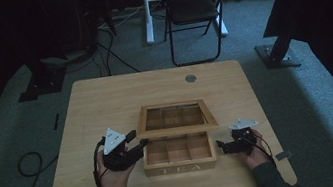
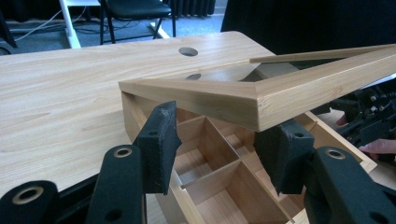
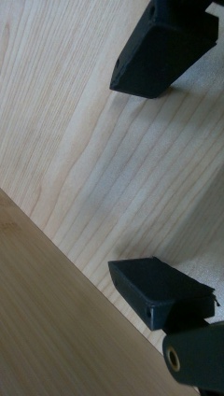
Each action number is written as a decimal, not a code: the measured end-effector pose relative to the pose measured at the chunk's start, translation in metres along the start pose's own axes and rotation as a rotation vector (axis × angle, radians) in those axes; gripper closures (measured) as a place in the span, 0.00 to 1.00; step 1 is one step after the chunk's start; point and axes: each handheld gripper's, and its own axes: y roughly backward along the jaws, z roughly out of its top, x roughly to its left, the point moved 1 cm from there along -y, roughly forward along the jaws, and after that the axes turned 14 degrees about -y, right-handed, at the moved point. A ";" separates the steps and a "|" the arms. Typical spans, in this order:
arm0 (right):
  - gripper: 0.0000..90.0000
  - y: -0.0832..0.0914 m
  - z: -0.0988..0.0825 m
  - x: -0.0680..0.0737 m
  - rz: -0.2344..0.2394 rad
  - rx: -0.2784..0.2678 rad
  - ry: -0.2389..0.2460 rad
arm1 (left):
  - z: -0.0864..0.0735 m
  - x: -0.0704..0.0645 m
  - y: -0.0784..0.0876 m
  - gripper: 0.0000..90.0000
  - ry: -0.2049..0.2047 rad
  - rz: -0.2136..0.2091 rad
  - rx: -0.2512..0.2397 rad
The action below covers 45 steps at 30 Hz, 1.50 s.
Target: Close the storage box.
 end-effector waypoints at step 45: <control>0.13 0.000 0.000 0.000 0.000 0.001 0.000 | -0.027 -0.009 0.000 0.53 0.039 -0.030 0.054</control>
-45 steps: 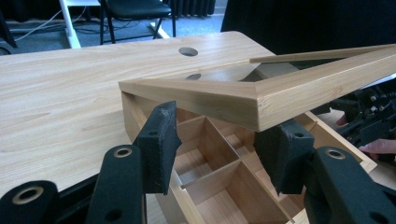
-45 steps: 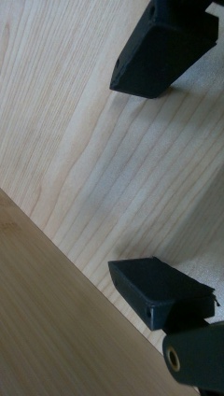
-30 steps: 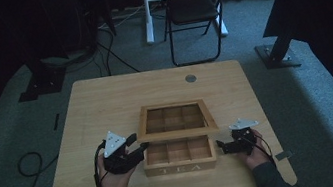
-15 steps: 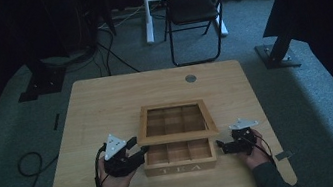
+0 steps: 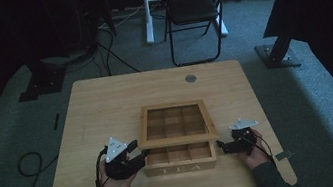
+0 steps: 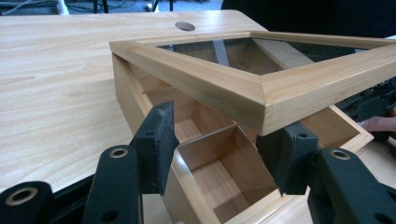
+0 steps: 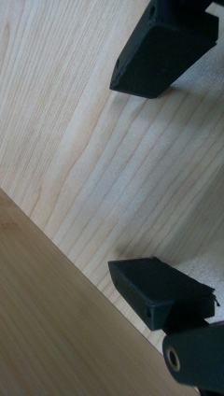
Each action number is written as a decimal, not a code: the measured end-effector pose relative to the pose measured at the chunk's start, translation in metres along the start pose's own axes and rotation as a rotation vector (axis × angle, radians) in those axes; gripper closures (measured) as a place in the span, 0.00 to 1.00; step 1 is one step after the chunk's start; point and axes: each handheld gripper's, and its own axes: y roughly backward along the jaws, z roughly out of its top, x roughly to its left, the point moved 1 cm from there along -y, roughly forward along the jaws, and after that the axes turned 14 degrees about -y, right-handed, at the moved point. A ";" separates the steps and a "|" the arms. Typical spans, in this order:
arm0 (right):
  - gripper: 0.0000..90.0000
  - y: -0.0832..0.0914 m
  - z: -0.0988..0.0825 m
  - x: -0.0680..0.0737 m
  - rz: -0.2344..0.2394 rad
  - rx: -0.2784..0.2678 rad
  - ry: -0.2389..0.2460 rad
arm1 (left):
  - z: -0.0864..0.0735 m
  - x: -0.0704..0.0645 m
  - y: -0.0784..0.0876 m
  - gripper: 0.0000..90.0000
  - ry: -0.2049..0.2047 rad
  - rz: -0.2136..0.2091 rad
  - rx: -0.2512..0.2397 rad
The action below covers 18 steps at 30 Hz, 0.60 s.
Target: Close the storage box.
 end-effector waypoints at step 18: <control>0.13 0.000 0.000 0.000 0.000 0.000 0.000 | -0.009 -0.005 -0.002 0.52 0.003 -0.009 0.026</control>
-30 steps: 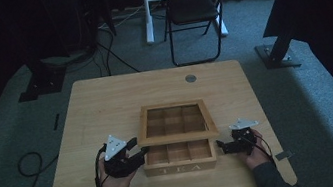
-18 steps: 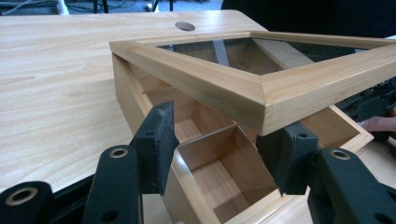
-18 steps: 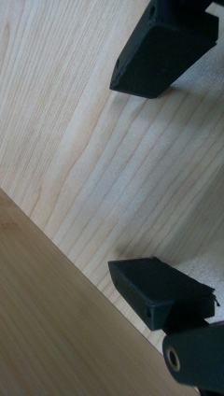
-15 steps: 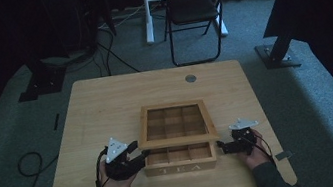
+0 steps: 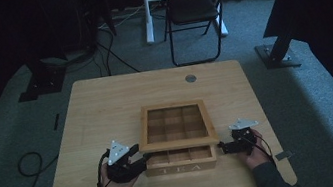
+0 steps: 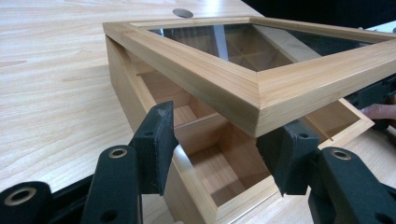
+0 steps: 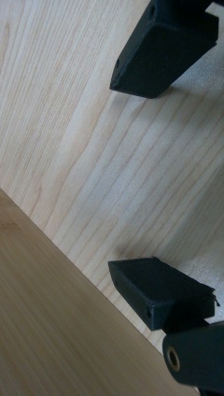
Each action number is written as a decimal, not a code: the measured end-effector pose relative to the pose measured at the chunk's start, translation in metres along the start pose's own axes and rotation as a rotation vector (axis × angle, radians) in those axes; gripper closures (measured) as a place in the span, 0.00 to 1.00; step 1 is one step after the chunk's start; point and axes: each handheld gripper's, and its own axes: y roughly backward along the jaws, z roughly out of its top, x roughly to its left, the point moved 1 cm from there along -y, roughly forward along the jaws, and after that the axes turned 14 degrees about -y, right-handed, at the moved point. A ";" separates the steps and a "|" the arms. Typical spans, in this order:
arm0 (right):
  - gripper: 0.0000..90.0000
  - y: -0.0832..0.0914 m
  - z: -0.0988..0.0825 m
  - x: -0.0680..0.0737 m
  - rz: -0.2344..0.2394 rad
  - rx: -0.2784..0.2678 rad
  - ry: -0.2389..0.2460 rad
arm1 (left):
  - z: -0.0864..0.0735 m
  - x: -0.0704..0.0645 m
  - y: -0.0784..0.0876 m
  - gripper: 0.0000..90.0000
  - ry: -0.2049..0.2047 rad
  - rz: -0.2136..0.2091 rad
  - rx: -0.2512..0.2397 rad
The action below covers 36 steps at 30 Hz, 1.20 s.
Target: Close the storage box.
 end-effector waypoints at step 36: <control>0.13 0.000 0.000 0.000 0.000 0.001 0.001 | -0.017 -0.005 -0.003 0.50 0.017 -0.008 0.020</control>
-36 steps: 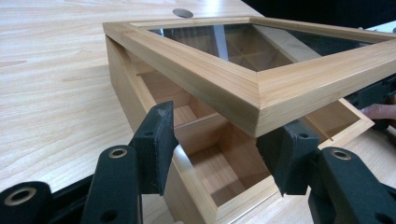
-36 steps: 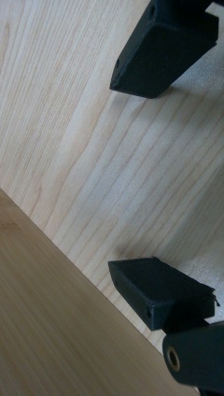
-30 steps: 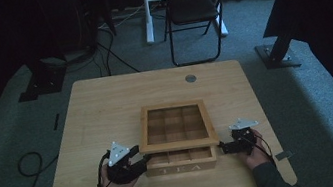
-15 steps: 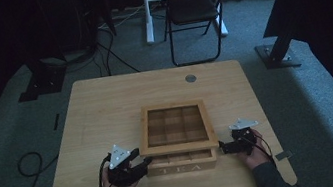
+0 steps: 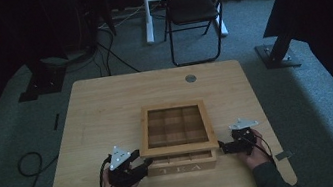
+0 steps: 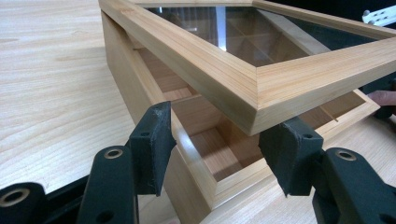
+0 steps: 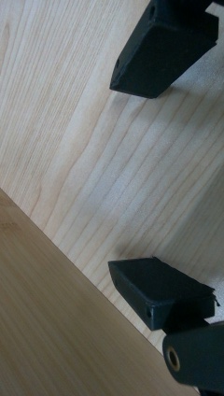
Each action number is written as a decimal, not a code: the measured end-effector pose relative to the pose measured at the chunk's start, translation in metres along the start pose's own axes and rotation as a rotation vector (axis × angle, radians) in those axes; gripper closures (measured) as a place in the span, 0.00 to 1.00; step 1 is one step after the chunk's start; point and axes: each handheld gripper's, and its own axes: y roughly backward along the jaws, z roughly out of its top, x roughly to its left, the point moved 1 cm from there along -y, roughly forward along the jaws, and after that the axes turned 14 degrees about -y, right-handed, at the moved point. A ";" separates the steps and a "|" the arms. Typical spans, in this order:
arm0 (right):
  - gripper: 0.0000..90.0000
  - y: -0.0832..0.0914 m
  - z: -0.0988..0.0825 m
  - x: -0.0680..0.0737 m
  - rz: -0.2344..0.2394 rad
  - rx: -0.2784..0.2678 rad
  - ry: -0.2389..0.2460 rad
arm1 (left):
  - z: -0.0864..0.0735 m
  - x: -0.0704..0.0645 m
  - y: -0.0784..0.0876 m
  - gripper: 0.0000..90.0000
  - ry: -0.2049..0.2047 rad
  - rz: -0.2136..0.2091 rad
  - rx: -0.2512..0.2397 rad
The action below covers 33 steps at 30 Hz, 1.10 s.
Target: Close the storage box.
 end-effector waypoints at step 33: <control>0.14 0.000 0.000 0.000 0.001 -0.002 0.001 | -0.013 -0.001 0.019 0.42 0.011 -0.059 -0.052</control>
